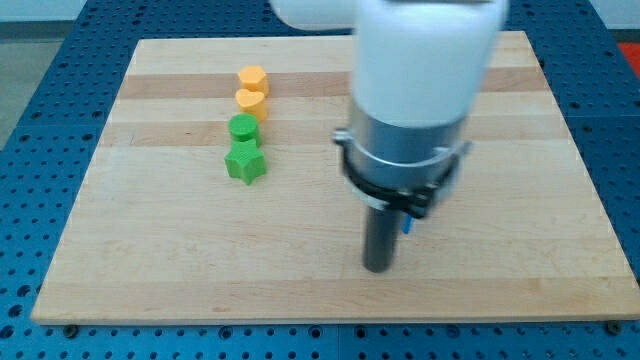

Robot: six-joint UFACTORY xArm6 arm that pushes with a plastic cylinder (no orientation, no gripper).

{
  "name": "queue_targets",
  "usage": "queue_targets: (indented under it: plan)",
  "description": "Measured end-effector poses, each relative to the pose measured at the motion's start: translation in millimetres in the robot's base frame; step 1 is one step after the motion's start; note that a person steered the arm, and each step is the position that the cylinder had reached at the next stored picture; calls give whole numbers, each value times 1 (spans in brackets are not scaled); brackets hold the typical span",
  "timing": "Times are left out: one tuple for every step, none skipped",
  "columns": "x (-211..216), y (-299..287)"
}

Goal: Slide the blue triangle away from the red circle

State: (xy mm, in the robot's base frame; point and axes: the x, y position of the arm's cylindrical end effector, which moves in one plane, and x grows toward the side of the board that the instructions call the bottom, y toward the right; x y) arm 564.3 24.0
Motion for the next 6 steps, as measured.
queue_targets:
  plan:
    - [-51, -26]
    - [-75, 12]
    - [-54, 62]
    - [-28, 64]
    - [-51, 48]
    - [-67, 62]
